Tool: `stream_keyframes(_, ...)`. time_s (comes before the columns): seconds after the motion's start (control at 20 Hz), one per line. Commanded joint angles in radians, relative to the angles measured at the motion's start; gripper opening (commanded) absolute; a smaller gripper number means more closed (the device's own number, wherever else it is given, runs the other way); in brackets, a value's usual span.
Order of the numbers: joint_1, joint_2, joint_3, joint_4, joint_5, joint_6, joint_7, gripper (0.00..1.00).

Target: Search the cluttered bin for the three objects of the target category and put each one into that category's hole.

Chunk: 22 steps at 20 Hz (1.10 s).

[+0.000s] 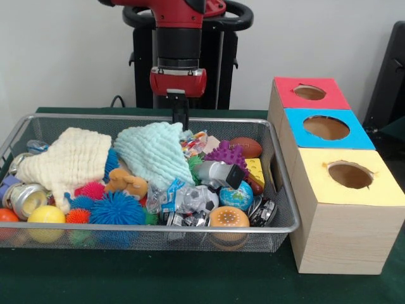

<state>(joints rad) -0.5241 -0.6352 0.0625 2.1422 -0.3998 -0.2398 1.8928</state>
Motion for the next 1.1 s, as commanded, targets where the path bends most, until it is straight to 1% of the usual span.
stream_keyframes(0.05, -0.080, -0.010, 0.171, -0.091, -0.064, 0.164, 0.019, 0.00)
stream_keyframes(0.3, -0.155, -0.021, 0.241, -0.113, -0.101, 0.262, -0.049, 0.00)
stream_keyframes(0.55, -0.244, -0.024, 0.329, -0.138, -0.139, 0.386, -0.136, 0.00)
stream_keyframes(0.8, -0.298, -0.022, 0.389, -0.145, -0.166, 0.470, -0.169, 0.00)
stream_keyframes(1.1, -0.367, -0.019, 0.460, -0.153, -0.204, 0.545, -0.204, 0.00)
